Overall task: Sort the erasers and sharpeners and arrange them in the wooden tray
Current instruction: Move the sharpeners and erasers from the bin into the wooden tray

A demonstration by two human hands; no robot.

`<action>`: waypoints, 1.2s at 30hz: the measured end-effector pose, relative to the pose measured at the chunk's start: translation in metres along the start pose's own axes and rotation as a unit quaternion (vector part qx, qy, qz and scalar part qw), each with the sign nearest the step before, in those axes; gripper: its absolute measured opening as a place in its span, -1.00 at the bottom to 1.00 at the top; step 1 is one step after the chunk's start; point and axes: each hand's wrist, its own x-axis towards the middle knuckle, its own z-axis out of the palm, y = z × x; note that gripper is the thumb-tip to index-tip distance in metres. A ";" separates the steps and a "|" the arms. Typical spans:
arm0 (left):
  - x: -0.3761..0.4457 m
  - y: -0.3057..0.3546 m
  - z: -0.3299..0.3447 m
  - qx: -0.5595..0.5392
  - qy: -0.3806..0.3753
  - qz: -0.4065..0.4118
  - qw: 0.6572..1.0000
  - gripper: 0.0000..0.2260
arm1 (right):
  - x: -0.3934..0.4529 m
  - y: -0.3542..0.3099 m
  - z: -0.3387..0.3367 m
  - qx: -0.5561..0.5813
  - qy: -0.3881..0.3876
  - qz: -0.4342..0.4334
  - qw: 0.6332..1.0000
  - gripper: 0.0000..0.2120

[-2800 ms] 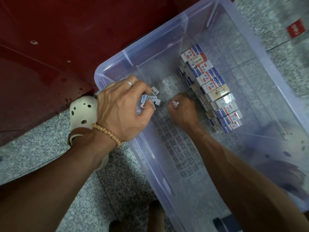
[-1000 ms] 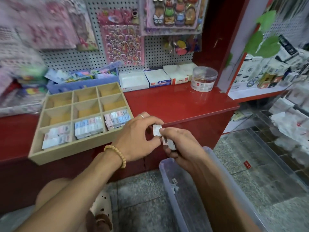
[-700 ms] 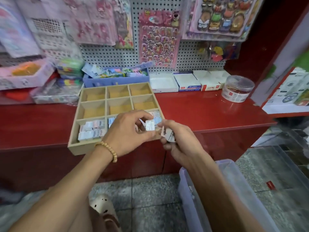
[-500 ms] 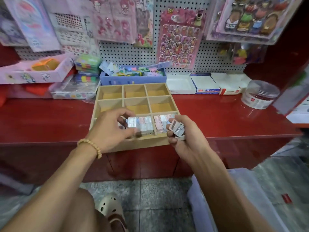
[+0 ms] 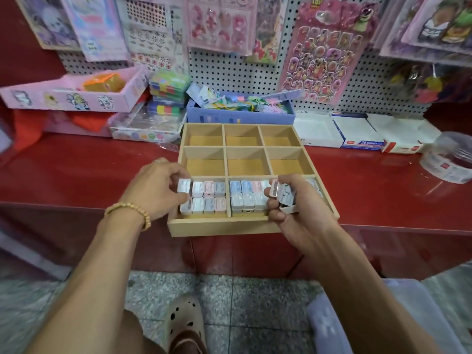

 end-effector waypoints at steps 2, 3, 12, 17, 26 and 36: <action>0.004 -0.001 0.001 0.019 -0.013 -0.002 1.000 -0.71 | 0.001 0.001 0.003 -0.004 0.008 0.002 1.000 -0.89; 0.005 -0.002 0.002 0.027 -0.014 -0.001 1.000 -0.70 | 0.001 0.002 0.004 -0.005 0.011 0.002 1.000 -0.88; 0.001 -0.001 0.001 0.040 -0.025 0.002 0.999 -0.65 | 0.000 0.002 0.010 -0.022 0.000 -0.001 1.000 -0.87; -0.001 -0.003 0.000 0.040 -0.015 -0.015 0.999 -0.74 | 0.003 0.003 0.013 -0.029 -0.014 0.000 0.999 -0.88; 0.003 0.000 0.002 0.024 -0.003 -0.009 1.000 -0.75 | 0.009 0.007 0.022 -0.032 -0.018 0.024 0.999 -0.85; -0.004 0.053 0.009 -0.228 -0.023 0.080 0.970 -0.66 | 0.015 0.010 0.039 -0.110 -0.046 0.005 0.993 -0.86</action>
